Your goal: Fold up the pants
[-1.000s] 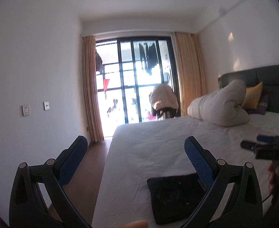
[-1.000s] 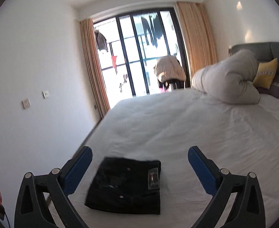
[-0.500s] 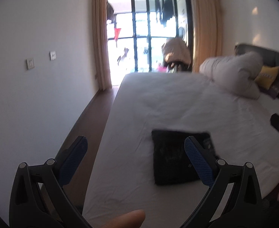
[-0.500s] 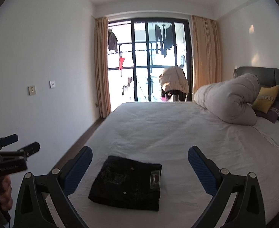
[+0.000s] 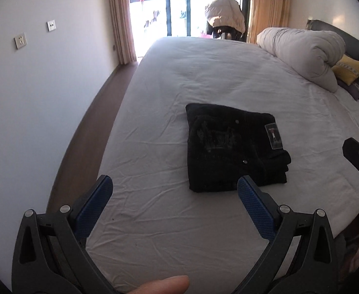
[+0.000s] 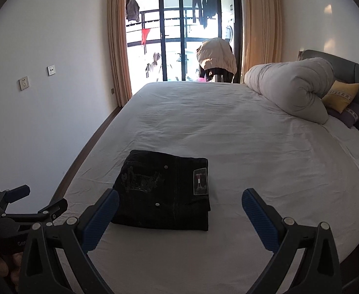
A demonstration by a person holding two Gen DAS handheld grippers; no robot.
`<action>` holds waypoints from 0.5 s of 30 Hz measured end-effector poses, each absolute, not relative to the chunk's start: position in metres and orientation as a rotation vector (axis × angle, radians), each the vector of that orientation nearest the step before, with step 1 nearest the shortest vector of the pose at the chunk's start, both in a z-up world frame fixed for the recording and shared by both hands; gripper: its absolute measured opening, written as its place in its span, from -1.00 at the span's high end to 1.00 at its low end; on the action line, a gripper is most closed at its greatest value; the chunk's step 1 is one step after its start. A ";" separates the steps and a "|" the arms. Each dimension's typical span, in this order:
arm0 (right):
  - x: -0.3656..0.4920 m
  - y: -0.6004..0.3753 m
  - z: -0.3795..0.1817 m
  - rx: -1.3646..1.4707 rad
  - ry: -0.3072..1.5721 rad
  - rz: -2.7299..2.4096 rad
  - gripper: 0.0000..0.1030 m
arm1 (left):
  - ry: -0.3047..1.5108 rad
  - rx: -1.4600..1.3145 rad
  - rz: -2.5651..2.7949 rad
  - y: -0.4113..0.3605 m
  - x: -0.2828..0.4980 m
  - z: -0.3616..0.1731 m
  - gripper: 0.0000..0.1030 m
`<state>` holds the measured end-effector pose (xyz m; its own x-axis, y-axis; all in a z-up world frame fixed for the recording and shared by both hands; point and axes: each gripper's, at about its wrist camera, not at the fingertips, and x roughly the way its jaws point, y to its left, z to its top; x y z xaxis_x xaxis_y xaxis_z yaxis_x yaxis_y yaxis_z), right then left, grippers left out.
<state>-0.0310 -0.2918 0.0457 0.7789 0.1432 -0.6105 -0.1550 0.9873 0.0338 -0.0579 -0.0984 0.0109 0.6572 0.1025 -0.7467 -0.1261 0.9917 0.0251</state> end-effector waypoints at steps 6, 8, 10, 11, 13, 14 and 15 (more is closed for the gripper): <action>-0.028 -0.291 0.036 -0.022 0.684 0.157 -1.00 | 0.862 -0.036 0.129 -0.099 -0.053 0.003 -1.00; -0.027 -0.291 0.034 -0.024 0.690 0.157 -1.00 | 0.864 -0.036 0.127 -0.099 -0.054 0.004 -1.00; -0.028 -0.290 0.032 -0.025 0.694 0.158 -1.00 | 0.866 -0.037 0.128 -0.100 -0.056 0.006 -1.00; -0.027 -0.290 0.032 -0.026 0.696 0.158 -1.00 | 0.866 -0.037 0.129 -0.100 -0.056 0.005 -1.00; -0.027 -0.290 0.032 -0.026 0.700 0.158 -1.00 | 0.866 -0.036 0.127 -0.099 -0.056 0.006 -1.00; -0.027 -0.290 0.033 -0.027 0.702 0.159 -1.00 | 0.865 -0.036 0.127 -0.099 -0.056 0.006 -1.00; -0.027 -0.290 0.032 -0.028 0.703 0.160 -1.00 | 0.865 -0.036 0.127 -0.099 -0.056 0.006 -1.00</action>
